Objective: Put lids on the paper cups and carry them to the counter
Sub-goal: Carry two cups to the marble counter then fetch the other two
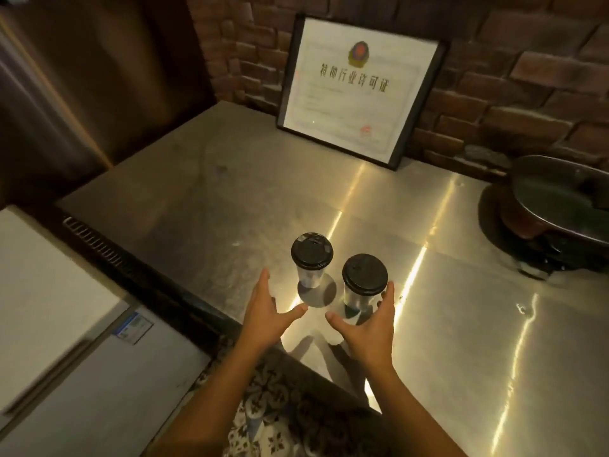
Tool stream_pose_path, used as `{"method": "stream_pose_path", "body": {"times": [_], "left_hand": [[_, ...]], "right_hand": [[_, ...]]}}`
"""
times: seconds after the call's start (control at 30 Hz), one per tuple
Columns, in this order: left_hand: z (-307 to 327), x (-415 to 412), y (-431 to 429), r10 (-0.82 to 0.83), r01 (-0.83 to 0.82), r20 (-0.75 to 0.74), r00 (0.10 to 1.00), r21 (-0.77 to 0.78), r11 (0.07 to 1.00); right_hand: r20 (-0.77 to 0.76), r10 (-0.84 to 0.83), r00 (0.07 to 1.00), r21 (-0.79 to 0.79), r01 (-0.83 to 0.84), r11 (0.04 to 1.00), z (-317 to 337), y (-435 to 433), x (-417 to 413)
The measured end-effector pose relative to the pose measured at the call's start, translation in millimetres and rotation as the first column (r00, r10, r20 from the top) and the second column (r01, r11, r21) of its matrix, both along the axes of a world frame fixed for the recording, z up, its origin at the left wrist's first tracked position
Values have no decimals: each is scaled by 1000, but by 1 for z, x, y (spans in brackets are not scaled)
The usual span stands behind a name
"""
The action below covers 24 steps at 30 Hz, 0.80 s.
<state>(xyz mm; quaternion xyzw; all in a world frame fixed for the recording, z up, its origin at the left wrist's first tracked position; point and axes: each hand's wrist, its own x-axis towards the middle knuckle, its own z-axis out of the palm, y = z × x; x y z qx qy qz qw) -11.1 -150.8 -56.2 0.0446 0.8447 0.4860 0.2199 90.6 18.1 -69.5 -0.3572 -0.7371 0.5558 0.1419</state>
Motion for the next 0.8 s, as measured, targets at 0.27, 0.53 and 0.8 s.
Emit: {"method": "stream_pose_path", "body": {"times": [0.27,0.53,0.8], "left_hand": [[-27,-60,46,-25,26,-11,1000,193,981],[-18,-60,70,27,-17,-49,998,188,982],[36,-21,58,121,-102,-88,989,193,976]], "right_hand": [[-67,-242,968,-54,239,970,-30,10,-41],[-61,-235,970,-9,235,972,-20,29,-56],[-87,-84,993,81,91,993,32,38,-36]]}}
